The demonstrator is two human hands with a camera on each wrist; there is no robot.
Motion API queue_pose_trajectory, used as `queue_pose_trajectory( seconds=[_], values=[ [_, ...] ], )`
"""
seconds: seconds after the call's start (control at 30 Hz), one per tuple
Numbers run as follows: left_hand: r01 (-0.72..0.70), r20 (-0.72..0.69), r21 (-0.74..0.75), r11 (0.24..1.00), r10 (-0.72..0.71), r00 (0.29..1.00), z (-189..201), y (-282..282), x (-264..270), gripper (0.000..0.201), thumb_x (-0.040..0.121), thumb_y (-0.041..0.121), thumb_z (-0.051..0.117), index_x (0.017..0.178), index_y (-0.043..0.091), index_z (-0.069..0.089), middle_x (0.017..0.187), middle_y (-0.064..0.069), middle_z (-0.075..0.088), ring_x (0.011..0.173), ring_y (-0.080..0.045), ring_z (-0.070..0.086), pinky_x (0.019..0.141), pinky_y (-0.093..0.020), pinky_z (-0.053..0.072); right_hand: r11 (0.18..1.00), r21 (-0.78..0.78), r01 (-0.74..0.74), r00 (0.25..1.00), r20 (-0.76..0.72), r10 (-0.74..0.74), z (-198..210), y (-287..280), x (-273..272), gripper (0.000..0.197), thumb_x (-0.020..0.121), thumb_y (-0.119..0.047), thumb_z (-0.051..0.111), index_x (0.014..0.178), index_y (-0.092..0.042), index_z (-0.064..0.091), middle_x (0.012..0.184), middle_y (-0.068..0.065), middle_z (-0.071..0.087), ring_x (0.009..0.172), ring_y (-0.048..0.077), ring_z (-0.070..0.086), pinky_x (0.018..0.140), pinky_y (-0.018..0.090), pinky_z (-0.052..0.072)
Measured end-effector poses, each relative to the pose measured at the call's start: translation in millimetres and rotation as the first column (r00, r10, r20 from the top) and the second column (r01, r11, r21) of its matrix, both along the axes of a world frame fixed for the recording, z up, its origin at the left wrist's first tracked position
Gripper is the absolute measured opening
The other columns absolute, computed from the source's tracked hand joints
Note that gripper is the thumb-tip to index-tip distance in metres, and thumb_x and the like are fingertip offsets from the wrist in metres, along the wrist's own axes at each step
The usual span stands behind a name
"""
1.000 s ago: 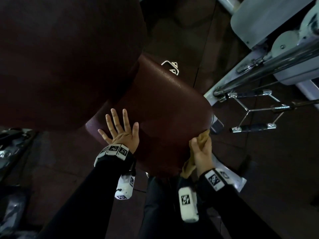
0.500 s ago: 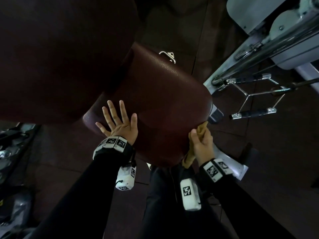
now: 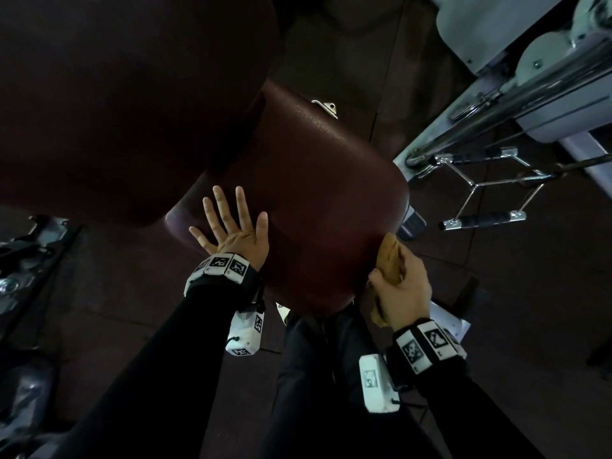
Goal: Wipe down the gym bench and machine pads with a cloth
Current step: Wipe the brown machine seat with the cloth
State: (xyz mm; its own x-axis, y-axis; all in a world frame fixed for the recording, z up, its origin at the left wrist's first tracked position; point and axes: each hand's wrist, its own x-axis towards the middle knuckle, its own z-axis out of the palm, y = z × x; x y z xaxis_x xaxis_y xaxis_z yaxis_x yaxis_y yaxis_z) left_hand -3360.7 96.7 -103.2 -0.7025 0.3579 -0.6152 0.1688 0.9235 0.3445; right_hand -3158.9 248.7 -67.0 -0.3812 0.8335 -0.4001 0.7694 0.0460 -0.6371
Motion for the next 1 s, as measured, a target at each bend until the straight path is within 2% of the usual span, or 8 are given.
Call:
queue_pose_trajectory(
  seconds=[0.2, 0.37, 0.43, 0.53, 0.63, 0.7, 0.87, 1.0],
  values=[
    [-0.029, -0.034, 0.004, 1.0, 0.029, 0.999, -6, -1, 2, 0.059, 0.093, 0.061, 0.003, 0.135, 0.044, -0.034, 0.139, 0.011, -0.051, 0.127, -0.01, -0.048, 0.098, -0.05, -0.031, 0.972, 0.093, -0.215, 0.974, -0.056, 0.221, 20, -8, -32, 0.067, 0.075, -0.022, 0.075, 0.135, -0.012, 0.047, 0.13, 0.004, 0.05, 0.116, 0.008, 0.044, 0.09, -0.003, 0.022],
    [-0.028, -0.069, 0.011, 1.0, 0.029, 0.997, -13, -2, 2, 0.058, 0.091, 0.062, 0.0, 0.132, 0.043, -0.037, 0.131, 0.016, -0.057, 0.117, -0.004, -0.055, 0.094, -0.047, -0.035, 0.86, -0.129, -0.493, 0.861, 0.066, 0.504, 20, -24, -55, 0.068, 0.081, -0.042, 0.068, 0.139, -0.016, 0.044, 0.146, 0.0, 0.031, 0.136, 0.016, 0.027, 0.113, 0.027, 0.021],
    [-0.045, -0.069, 0.017, 0.999, 0.046, 0.997, -13, -1, 2, 0.057, 0.09, 0.062, -0.001, 0.13, 0.044, -0.038, 0.132, 0.016, -0.056, 0.117, -0.004, -0.055, 0.096, -0.047, -0.034, 0.812, -0.111, -0.573, 0.809, 0.083, 0.582, 20, -21, -53, 0.055, 0.087, -0.033, 0.062, 0.137, -0.015, 0.046, 0.148, 0.001, 0.029, 0.136, 0.017, 0.028, 0.113, 0.027, 0.022],
    [-0.077, -0.157, 0.018, 0.997, 0.079, 0.984, -10, 0, 8, 0.06, 0.094, 0.058, 0.005, 0.14, 0.039, -0.028, 0.147, 0.009, -0.042, 0.132, -0.01, -0.041, 0.104, -0.052, -0.025, 0.786, -0.031, -0.617, 0.784, 0.058, 0.618, 22, -3, -46, 0.042, 0.088, -0.014, 0.06, 0.129, -0.01, 0.054, 0.141, 0.004, 0.039, 0.115, 0.015, 0.049, 0.1, 0.01, 0.032],
    [-0.174, -0.296, 0.021, 0.985, 0.172, 0.94, 1, 12, 30, 0.063, 0.096, 0.049, 0.02, 0.151, 0.029, -0.006, 0.159, 0.0, -0.016, 0.145, -0.017, -0.016, 0.111, -0.057, -0.01, 0.765, 0.037, -0.643, 0.765, 0.092, 0.638, 19, 26, -47, 0.042, 0.083, -0.002, 0.058, 0.125, -0.007, 0.057, 0.137, 0.01, 0.043, 0.126, 0.026, 0.042, 0.108, 0.028, 0.03],
    [-0.28, -0.277, 0.06, 0.958, 0.286, 0.917, 9, 28, 56, 0.064, 0.097, 0.044, 0.028, 0.152, 0.024, 0.003, 0.16, -0.005, -0.008, 0.147, -0.018, -0.008, 0.113, -0.058, -0.008, 0.727, 0.1, -0.679, 0.732, 0.152, 0.664, 13, 47, -54, 0.047, 0.084, 0.001, 0.055, 0.13, -0.006, 0.053, 0.144, 0.015, 0.037, 0.133, 0.031, 0.033, 0.112, 0.037, 0.026],
    [-0.366, -0.293, 0.147, 0.919, 0.394, 0.871, 27, 78, 133, 0.066, 0.094, 0.04, 0.044, 0.149, 0.011, 0.021, 0.158, -0.009, 0.015, 0.147, -0.021, 0.009, 0.113, -0.056, -0.012, 0.587, 0.049, -0.808, 0.578, 0.263, 0.773, 2, 85, -83, 0.065, 0.092, -0.021, 0.057, 0.148, -0.021, 0.026, 0.159, 0.006, 0.003, 0.145, 0.028, 0.003, 0.115, 0.055, 0.012],
    [-0.447, -0.297, 0.144, 0.883, 0.47, 0.831, 25, 115, 171, 0.072, 0.092, 0.047, 0.046, 0.147, 0.006, 0.024, 0.157, -0.011, 0.019, 0.147, -0.024, 0.009, 0.114, -0.055, -0.01, 0.542, -0.037, -0.84, 0.514, 0.265, 0.816, -2, 94, -90, 0.067, 0.093, -0.027, 0.056, 0.149, -0.027, 0.02, 0.159, 0.002, -0.005, 0.146, 0.026, -0.006, 0.112, 0.062, 0.01]
  ],
)
